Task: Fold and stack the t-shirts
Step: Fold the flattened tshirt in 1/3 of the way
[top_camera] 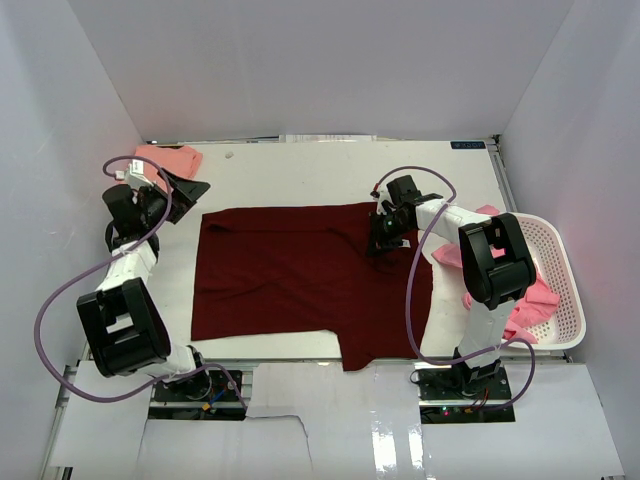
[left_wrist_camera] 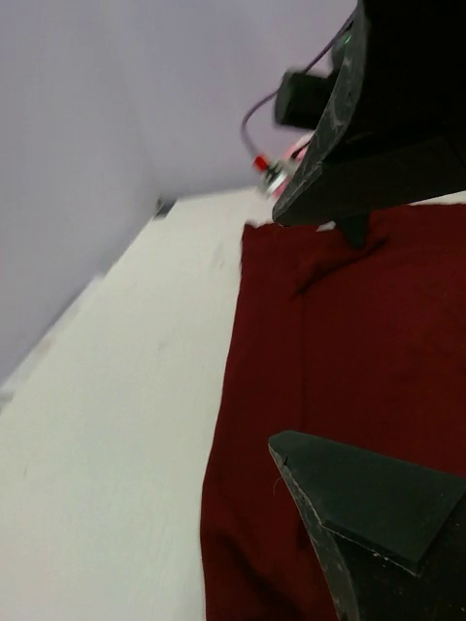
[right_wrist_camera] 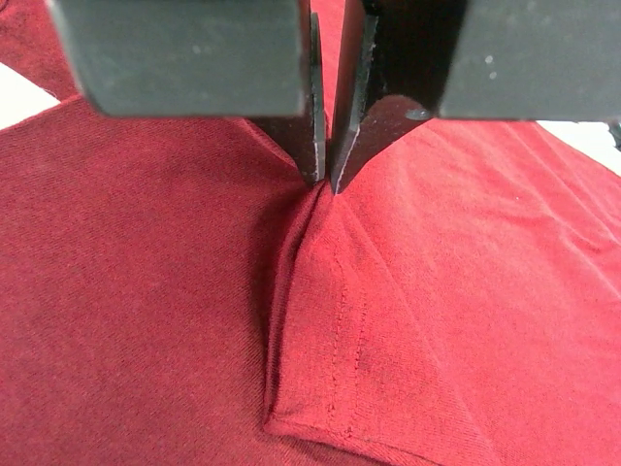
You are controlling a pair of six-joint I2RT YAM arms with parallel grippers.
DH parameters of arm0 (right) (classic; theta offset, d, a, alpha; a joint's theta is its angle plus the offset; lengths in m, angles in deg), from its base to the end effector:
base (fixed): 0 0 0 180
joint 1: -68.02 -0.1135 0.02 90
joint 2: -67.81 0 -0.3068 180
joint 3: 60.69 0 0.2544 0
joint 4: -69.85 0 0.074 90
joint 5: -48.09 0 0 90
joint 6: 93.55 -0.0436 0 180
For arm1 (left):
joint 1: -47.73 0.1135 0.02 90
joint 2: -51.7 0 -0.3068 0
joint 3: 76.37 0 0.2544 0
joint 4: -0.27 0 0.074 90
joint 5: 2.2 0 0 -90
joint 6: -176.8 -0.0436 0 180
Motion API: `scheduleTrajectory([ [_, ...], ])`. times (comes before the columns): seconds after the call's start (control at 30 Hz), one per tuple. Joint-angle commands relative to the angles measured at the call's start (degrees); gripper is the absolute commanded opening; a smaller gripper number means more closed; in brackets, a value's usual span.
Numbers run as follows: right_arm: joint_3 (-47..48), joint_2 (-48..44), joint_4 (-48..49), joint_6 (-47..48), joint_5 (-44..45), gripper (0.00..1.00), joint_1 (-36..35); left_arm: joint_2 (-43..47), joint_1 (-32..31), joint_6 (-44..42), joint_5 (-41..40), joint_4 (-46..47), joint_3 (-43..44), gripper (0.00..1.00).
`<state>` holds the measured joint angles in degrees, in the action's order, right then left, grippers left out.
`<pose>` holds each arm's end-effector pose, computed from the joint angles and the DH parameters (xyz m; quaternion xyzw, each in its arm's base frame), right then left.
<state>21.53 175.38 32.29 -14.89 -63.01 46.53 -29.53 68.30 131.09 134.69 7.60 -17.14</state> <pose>0.3615 0.1592 0.1950 -0.1273 0.9482 0.2358 0.1706 0.3010 0.0789 0.2951 -0.1843 0.7434 -0.4234 0.4839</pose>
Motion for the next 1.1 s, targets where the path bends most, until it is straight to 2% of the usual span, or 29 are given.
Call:
scheduleTrajectory([
  [0.0,2.52,-0.34,-0.16,0.61,-1.66,0.10,-0.12,0.29,-1.24,-13.88,-20.38,-25.43,6.00,0.98],
  [0.1,3.32,0.01,-0.68,0.79,-1.75,0.10,-0.12,-1.03,-1.24,-12.13,-24.91,-29.40,7.76,0.98],
  [0.23,4.37,0.18,-1.04,0.96,-1.57,0.10,-0.12,-3.93,-1.24,-9.14,-27.02,-34.06,12.49,0.98],
  [0.33,4.72,0.19,-1.30,1.22,-1.66,0.10,-0.12,-5.16,-1.33,-11.24,-29.83,-38.01,15.67,0.98],
  [0.5,5.51,0.80,-1.39,1.23,-2.27,0.10,-0.12,-3.76,-1.33,-22.72,-30.46,-37.94,18.49,0.98],
  [0.6,7.80,1.24,-3.67,1.58,-2.10,0.10,-0.13,-5.24,-3.68,-30.29,-25.19,-33.37,19.01,0.98],
  [0.67,7.89,0.98,-4.20,1.58,-1.14,0.10,-0.12,-8.75,-6.24,-39.08,-26.32,-37.56,23.47,0.98],
  [0.7,7.63,0.63,-4.03,1.49,-1.13,0.10,-0.12,-13.64,-7.38,-41.20,-26.41,-40.37,30.46,0.98],
  [0.77,7.36,0.45,-4.03,1.23,-1.57,0.10,-0.12,-18.59,-7.66,-49.36,-21.18,-49.15,37.18,0.98],
  [0.8,7.27,0.27,-3.94,1.14,-2.09,0.10,-0.12,-22.53,-7.92,-51.83,-20.71,-51.97,43.56,0.98],
  [0.87,7.27,0.19,-3.85,0.61,-2.97,0.10,-0.12,-24.41,-8.18,-58.60,-19.83,-58.75,47.56,0.97],
  [1.07,6.48,0.18,-3.41,0.26,-3.24,0.10,-0.12,-21.16,-8.80,-69.67,-15.78,-60.34,42.31,0.97],
])
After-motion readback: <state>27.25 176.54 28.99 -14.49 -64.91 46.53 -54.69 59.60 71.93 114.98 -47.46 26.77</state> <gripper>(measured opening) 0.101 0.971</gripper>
